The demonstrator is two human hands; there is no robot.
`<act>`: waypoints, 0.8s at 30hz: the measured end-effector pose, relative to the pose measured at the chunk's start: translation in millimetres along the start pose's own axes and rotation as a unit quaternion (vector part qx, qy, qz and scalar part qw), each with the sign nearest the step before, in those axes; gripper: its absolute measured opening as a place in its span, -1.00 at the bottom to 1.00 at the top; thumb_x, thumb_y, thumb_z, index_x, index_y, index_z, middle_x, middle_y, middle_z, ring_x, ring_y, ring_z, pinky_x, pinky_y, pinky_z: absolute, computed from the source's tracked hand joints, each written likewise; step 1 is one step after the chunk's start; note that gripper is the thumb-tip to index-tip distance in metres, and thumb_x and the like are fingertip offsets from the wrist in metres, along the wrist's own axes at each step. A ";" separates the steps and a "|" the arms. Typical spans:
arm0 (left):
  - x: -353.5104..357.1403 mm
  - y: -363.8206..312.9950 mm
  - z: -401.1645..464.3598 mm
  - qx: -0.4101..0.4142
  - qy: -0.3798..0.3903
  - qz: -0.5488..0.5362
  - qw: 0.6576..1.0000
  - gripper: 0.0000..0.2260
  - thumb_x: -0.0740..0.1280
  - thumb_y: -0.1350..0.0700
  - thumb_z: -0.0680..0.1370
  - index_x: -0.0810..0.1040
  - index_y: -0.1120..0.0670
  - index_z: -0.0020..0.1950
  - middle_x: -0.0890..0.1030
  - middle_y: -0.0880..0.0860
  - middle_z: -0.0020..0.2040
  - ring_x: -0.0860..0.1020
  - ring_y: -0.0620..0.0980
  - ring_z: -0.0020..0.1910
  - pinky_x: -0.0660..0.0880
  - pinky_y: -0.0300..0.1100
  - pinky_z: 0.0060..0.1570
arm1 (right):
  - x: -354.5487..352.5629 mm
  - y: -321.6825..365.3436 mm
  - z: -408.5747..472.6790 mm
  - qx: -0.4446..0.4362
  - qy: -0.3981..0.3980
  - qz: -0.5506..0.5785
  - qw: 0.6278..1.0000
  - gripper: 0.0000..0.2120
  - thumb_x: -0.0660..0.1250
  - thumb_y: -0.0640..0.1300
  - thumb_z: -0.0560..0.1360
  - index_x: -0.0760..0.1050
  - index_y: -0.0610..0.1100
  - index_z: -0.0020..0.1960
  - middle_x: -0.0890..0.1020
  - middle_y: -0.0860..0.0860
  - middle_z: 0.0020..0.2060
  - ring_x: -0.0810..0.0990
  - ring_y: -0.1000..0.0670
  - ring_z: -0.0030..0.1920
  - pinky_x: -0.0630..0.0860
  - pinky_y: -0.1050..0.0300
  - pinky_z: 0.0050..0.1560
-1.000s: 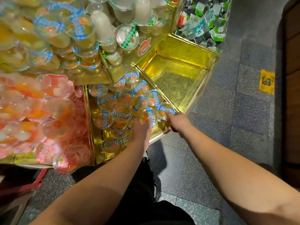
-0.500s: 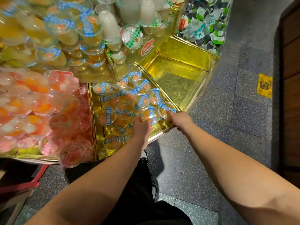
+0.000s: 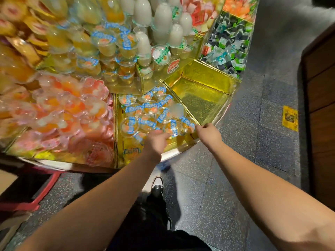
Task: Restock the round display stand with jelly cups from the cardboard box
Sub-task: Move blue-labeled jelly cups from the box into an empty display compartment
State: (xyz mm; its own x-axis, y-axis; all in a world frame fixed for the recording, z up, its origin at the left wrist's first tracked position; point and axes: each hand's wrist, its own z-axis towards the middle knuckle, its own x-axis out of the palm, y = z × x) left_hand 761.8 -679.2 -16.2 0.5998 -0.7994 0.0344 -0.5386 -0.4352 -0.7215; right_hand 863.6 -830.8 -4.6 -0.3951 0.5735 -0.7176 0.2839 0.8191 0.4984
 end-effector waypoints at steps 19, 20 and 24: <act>-387.4 -81.7 -226.5 0.191 -0.327 0.257 0.889 -0.75 0.37 0.04 0.55 0.58 0.11 0.18 0.61 0.09 0.11 0.58 0.12 0.11 0.33 -0.22 -0.17 | 121.2 265.2 -314.1 -0.534 0.182 -0.239 0.791 -0.75 0.17 0.03 0.63 0.48 -0.14 -0.01 0.61 -0.20 0.03 0.56 -0.19 0.08 0.22 0.11 -0.21; -410.6 -74.4 -232.2 0.184 -0.344 0.249 0.887 -0.77 0.36 0.07 0.56 0.58 0.14 0.17 0.63 0.14 0.09 0.58 0.16 0.09 0.31 -0.19 -0.21 | 138.6 275.8 -328.0 -0.546 0.191 -0.247 0.778 -0.75 0.17 0.03 0.63 0.45 -0.14 -0.05 0.61 -0.22 0.04 0.56 -0.20 0.08 0.22 0.11 -0.20; -510.5 -37.1 -249.0 0.151 -0.391 0.238 0.877 -0.83 0.33 0.11 0.57 0.57 0.12 0.13 0.61 0.08 0.02 0.57 0.07 0.02 0.30 -0.24 -0.19 | 219.1 316.8 -380.3 -0.575 0.218 -0.279 0.738 -0.75 0.15 0.02 0.63 0.45 -0.12 -0.09 0.63 -0.24 0.06 0.57 -0.22 0.11 0.24 0.11 -0.17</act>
State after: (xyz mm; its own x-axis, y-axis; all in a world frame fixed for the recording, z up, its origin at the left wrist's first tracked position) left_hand 328.2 -358.1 165.2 0.6357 -0.2820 -0.7186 -0.7273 0.0932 -0.6800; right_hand 534.7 -443.1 181.1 -0.4856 -0.1122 -0.8669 -0.8584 0.2490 0.4486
